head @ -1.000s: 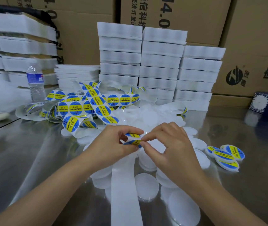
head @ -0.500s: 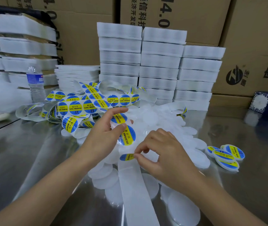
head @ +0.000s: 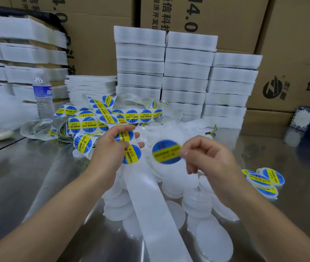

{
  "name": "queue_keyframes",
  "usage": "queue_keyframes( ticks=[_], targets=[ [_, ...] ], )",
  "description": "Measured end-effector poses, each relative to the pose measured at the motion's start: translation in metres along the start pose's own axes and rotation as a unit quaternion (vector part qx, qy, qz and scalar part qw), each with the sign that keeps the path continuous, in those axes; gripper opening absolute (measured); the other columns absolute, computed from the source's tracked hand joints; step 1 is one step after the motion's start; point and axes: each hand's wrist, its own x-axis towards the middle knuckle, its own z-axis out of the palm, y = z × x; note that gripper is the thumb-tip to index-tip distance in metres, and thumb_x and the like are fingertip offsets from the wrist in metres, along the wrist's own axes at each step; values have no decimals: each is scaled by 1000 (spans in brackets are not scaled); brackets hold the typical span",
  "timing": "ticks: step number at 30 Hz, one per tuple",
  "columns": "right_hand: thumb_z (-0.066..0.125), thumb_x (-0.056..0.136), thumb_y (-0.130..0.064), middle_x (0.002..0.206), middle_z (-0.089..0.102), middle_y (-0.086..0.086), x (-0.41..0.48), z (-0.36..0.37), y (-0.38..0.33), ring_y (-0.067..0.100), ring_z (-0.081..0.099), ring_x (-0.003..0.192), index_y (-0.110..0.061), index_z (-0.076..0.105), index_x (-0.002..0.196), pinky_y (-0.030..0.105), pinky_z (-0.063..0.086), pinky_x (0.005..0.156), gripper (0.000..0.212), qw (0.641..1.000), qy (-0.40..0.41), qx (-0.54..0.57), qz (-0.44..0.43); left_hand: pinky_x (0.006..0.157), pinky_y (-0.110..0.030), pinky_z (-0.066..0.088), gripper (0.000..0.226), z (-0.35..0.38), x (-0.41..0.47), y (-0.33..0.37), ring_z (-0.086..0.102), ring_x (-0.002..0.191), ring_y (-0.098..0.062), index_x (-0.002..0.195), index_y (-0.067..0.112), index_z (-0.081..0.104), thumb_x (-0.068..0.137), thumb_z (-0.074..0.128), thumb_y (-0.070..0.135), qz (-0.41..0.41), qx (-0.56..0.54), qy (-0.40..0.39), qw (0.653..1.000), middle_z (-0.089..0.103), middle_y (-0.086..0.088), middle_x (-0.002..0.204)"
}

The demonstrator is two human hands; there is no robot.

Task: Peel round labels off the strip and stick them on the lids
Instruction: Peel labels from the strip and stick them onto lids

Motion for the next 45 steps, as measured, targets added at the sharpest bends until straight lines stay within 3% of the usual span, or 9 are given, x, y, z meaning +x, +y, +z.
queue_keyframes(
  ticks=[3,6,14,18,24,27,40,43,45],
  targets=[
    [65,81,-4,44,50,-3,8,-12,1,7,43,43,-19,65,62,15,40,47,24,993,111,6,24,68,-25,59,52,0,1,-1,74,73,-17,85,17,68,85,33,-21,-6,6,-8,1000,67,-7,107],
    [63,85,-9,49,58,-7,14,-22,8,2,48,44,-16,64,83,14,42,49,7,979,162,-95,78,74,-28,58,49,0,1,-3,74,80,-19,82,14,70,86,34,-19,-13,29,-20,999,64,-9,119],
    [69,77,-20,115,46,-5,12,-32,37,13,45,105,-44,23,141,22,31,78,82,870,23,-483,102,68,-20,58,36,3,-1,-7,73,82,-13,82,13,70,92,44,-11,-9,68,-75,995,71,-7,105],
    [68,77,-23,111,51,-9,14,-34,46,14,46,105,-45,16,143,33,38,94,88,864,-2,-494,95,78,-31,58,43,2,-2,-8,73,84,-14,78,16,71,92,41,-12,-15,72,-87,993,72,-8,104],
    [67,68,-58,111,55,-19,15,-31,58,12,43,110,-44,5,144,30,18,103,99,833,-29,-549,63,72,-27,58,45,3,-4,-8,73,82,-13,76,16,71,92,40,-13,-15,73,-96,993,72,-6,99],
    [67,69,-56,115,54,-18,15,-33,60,14,42,119,-42,3,145,38,8,114,100,833,-30,-548,71,71,-25,58,44,3,-4,-8,73,82,-12,77,15,71,92,40,-13,-12,77,-97,992,72,-6,99],
    [74,70,-47,108,50,-17,18,-40,58,9,42,112,-39,15,144,35,3,115,96,868,-37,-492,57,70,-24,58,44,3,-7,-4,73,81,-10,79,12,71,91,38,-14,-14,77,-100,992,72,-6,96],
    [78,68,-40,104,49,-21,18,-36,54,-1,46,108,-47,20,139,26,27,109,92,914,2,-405,11,66,-18,58,42,3,-7,-3,72,78,-10,80,14,74,91,42,-10,-26,84,-100,991,75,-6,83],
    [80,65,-39,106,49,-23,16,-31,50,-9,47,101,-62,20,127,6,40,85,89,935,20,-352,-28,61,-15,55,40,4,-9,-2,71,71,-7,82,15,75,91,43,-7,-29,91,-106,990,76,-4,80]
  ],
)
